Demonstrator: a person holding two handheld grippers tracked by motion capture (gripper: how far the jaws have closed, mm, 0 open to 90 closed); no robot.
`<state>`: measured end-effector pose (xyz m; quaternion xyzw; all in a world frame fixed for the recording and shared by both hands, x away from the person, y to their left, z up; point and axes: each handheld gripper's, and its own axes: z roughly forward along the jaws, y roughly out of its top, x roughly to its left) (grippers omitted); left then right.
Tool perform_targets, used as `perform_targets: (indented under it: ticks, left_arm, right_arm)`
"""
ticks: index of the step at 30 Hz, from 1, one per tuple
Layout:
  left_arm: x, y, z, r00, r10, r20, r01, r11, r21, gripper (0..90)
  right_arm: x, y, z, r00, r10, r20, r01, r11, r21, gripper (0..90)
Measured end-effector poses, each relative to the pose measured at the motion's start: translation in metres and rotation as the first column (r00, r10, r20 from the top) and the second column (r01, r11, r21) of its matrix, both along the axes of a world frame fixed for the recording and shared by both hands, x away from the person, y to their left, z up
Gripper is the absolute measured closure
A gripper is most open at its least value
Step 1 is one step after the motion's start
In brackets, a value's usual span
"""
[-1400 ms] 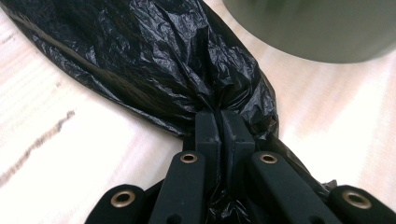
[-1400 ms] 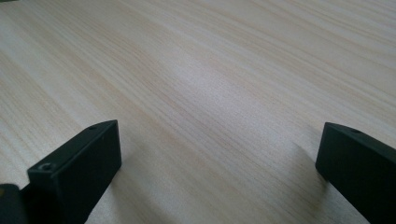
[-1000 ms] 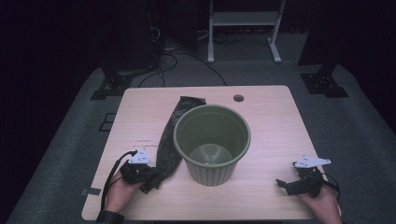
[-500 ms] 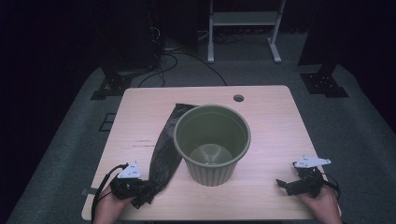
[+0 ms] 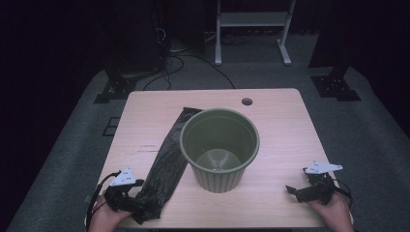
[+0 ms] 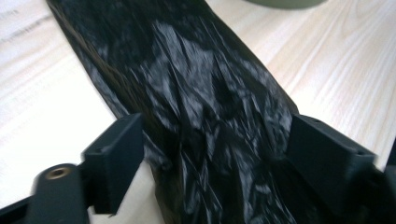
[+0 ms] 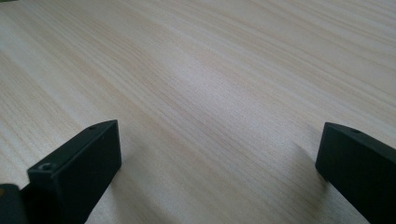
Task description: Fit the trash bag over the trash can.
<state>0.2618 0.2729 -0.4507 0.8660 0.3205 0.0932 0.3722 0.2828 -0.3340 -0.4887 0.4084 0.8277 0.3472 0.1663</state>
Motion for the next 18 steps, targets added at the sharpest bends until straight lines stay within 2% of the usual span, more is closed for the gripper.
perform_targets:
  ticks: [2, 4, 7, 18]
  left_arm:
    - [0.004, -0.001, 0.005, 0.9999, 0.016, 0.002, -0.016, 0.9998, -0.01, 10.5]
    - [0.008, -0.003, 0.009, 0.9996, 0.026, 0.006, -0.026, 0.9991, -0.034, 8.4]
    - [0.014, -0.009, 0.014, 0.9996, 0.023, 0.017, -0.023, 0.9994, -0.025, 2.9]
    - [0.049, -0.038, 0.021, 0.9992, 0.03, 0.027, -0.03, 0.9996, 0.002, 0.7]
  right_arm:
    - [0.0, 0.0, 0.0, 1.0, 0.0, 0.0, 0.0, 1.0, 0.001, 0.0]
    - [0.0, 0.0, 0.0, 1.0, -0.001, 0.0, 0.001, 1.0, 0.001, 0.0]
    - [0.0, 0.0, 0.0, 1.0, -0.001, 0.0, 0.001, 1.0, 0.0, 0.0]
    - [0.0, 0.0, 0.0, 1.0, -0.003, 0.001, 0.003, 1.0, 0.0, 0.0]
